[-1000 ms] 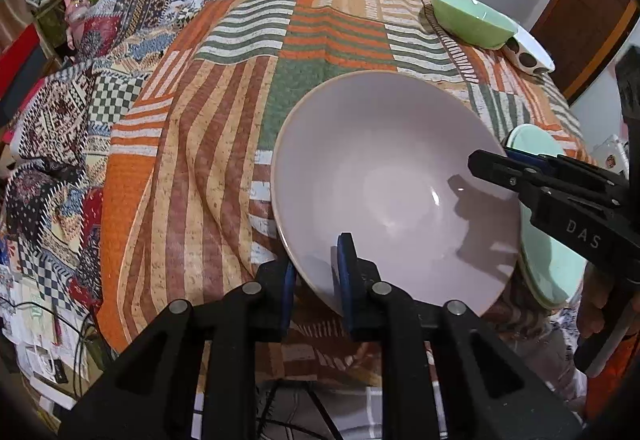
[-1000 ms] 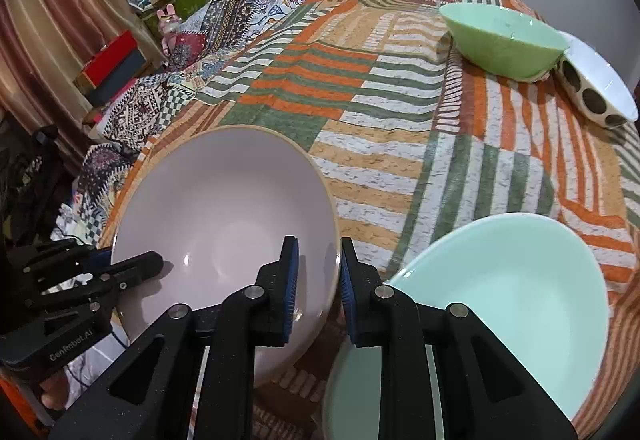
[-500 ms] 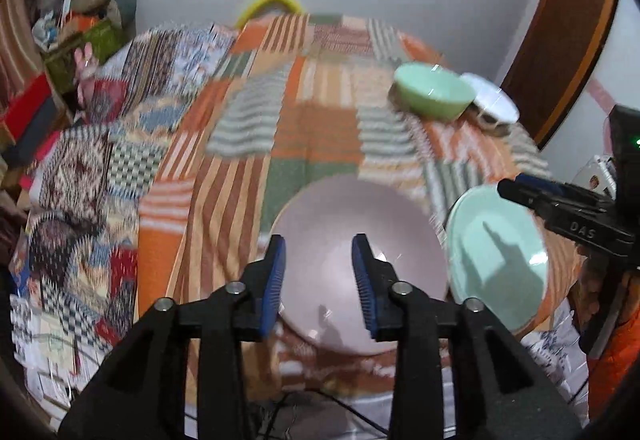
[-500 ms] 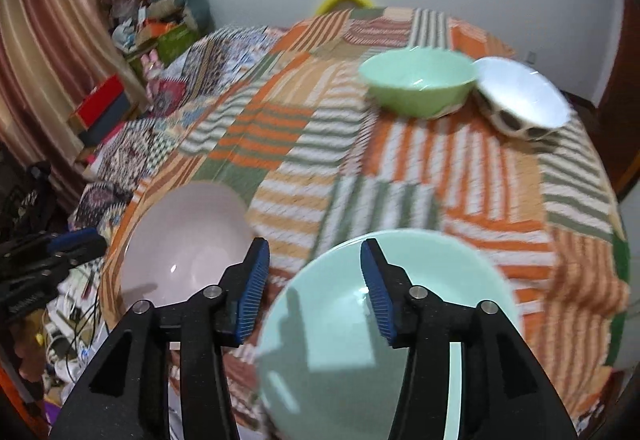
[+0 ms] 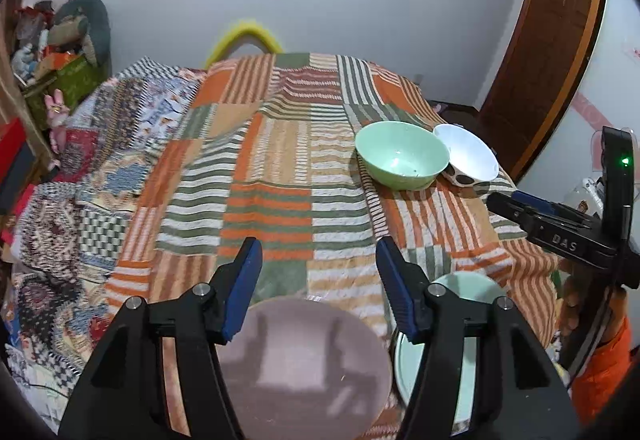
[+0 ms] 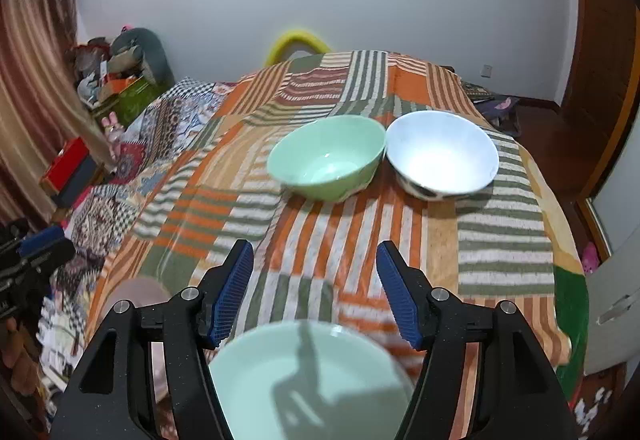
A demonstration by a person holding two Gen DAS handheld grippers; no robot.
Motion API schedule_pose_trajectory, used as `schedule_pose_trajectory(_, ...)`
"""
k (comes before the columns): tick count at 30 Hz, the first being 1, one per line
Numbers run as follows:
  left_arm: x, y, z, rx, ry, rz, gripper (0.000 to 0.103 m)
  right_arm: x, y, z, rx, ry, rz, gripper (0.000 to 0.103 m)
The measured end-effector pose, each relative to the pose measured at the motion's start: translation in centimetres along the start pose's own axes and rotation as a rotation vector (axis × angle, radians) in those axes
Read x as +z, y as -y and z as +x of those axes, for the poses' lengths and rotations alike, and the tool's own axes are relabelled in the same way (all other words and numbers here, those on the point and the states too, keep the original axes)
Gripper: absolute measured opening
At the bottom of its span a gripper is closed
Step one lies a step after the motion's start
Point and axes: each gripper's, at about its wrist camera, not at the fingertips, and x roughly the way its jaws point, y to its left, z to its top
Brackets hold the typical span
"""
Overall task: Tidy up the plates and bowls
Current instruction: 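Lower the pink bowl onto the quilt and open both tools, then move both tools to the mint green bowl rim and close them on it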
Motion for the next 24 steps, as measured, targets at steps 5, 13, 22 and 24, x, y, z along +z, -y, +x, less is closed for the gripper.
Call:
schedule_pose_trajectory(5,1.4,-0.1,3.7,-0.007,-0.040,-0.013,0.059,2.0,1.3,3.4,-0.005,-0.016,0.065,0.060)
schedule_pose_trajectory(13,2.6,0.9,8.8,-0.052,-0.089,0.007,0.059,3.9,2.6,8.5,-0.040,-0.049,0.140,0.060)
schedule_pose_trajectory(22,4.2,2.0,12.6,-0.107,-0.127,0.015,0.059,3.7,4.2,11.0,0.021,-0.101,0.243,0.038)
schedule_pose_trajectory(24,4.6,2.0,13.4,-0.130,-0.135,0.008,0.059,3.7,4.3,11.1,0.025,-0.094,0.238,0.038)
